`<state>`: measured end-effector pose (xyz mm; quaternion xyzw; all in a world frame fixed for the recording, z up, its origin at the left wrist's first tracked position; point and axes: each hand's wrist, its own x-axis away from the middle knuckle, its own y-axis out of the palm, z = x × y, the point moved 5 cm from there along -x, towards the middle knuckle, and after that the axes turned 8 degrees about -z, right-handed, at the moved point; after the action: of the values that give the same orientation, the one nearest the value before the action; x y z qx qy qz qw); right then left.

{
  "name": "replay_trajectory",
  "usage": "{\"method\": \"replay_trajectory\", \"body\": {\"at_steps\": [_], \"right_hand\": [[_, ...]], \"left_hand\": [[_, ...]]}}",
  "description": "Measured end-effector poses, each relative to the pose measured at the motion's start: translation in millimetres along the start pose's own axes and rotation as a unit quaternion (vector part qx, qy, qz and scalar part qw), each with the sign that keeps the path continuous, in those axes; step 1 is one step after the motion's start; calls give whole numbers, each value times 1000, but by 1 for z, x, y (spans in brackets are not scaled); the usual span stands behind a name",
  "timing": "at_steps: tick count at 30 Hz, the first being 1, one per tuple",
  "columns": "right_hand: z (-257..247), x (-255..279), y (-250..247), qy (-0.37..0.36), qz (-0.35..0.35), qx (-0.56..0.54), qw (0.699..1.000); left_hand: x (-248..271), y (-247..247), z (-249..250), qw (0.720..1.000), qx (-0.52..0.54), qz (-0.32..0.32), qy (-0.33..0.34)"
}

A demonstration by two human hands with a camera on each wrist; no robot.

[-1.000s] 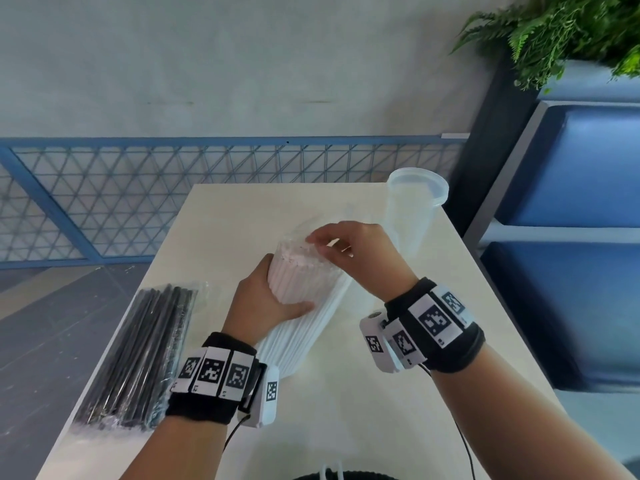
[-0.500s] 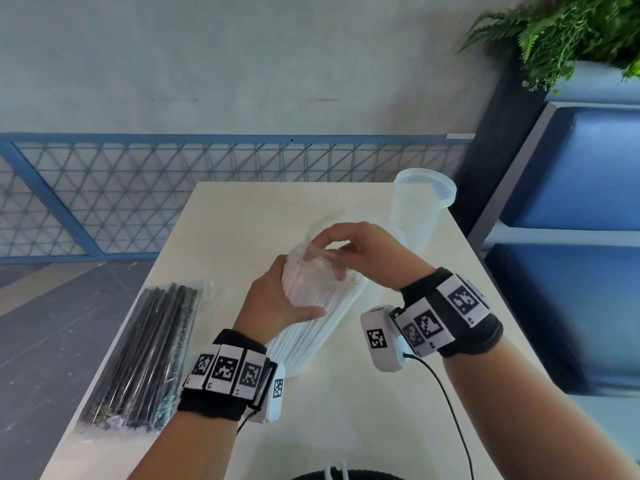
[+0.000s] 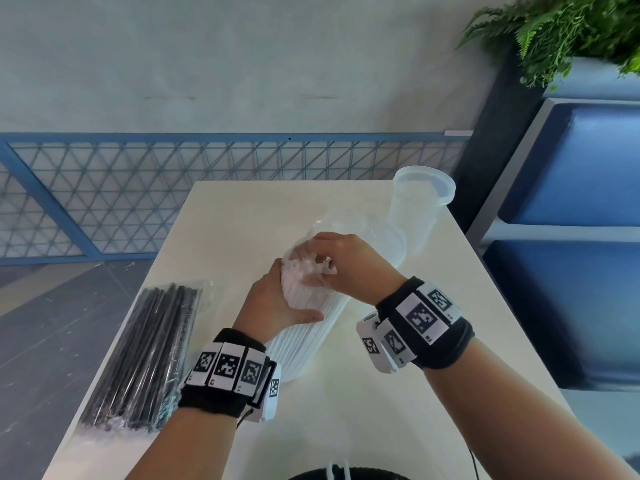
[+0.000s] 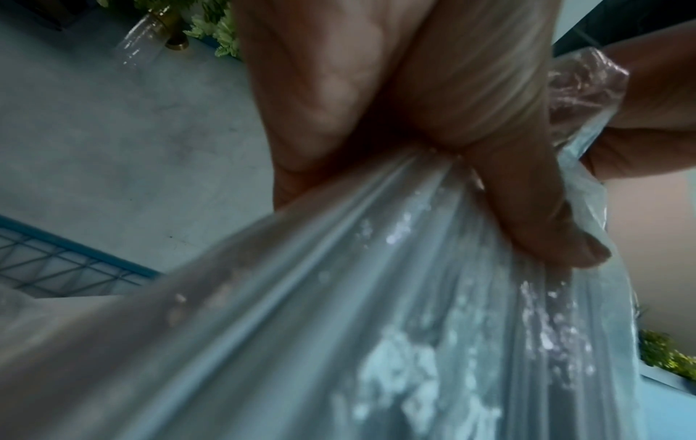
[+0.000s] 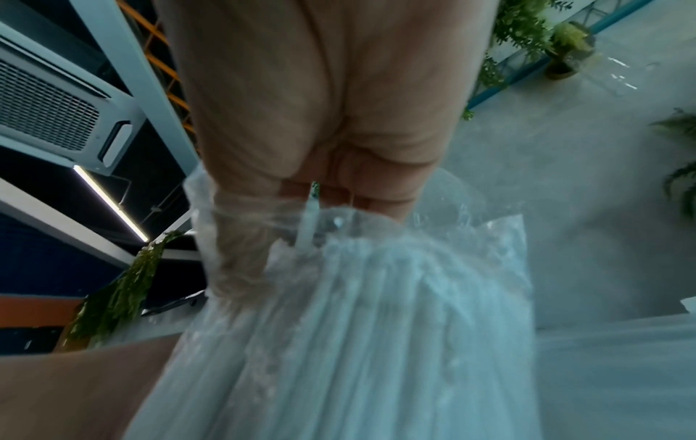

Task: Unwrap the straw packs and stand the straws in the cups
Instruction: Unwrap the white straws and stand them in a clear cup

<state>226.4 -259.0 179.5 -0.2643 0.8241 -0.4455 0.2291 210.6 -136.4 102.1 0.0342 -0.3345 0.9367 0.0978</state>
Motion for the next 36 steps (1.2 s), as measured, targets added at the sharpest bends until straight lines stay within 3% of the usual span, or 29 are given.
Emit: {"method": "replay_trajectory", "body": {"at_steps": [7, 12, 20, 23, 28, 36], "right_hand": [[4, 2, 6, 32, 44, -43, 998], [6, 2, 8, 43, 23, -76, 996], [21, 3, 3, 106, 103, -183, 972], [23, 3, 0, 110, 89, -161, 977], [18, 6, 4, 117, -19, -43, 992], [17, 5, 9, 119, 14, -55, 991]], "left_hand": [[-2, 7, -1, 1000, 23, -13, 1], [-2, 8, -3, 999, 29, -18, 7], [-4, 9, -8, 1000, 14, -9, -5], [-5, 10, -9, 1000, 9, -5, -8], [-5, 11, -5, 1000, 9, -1, 7], [-5, 12, -4, 1000, 16, -19, 19]]}}
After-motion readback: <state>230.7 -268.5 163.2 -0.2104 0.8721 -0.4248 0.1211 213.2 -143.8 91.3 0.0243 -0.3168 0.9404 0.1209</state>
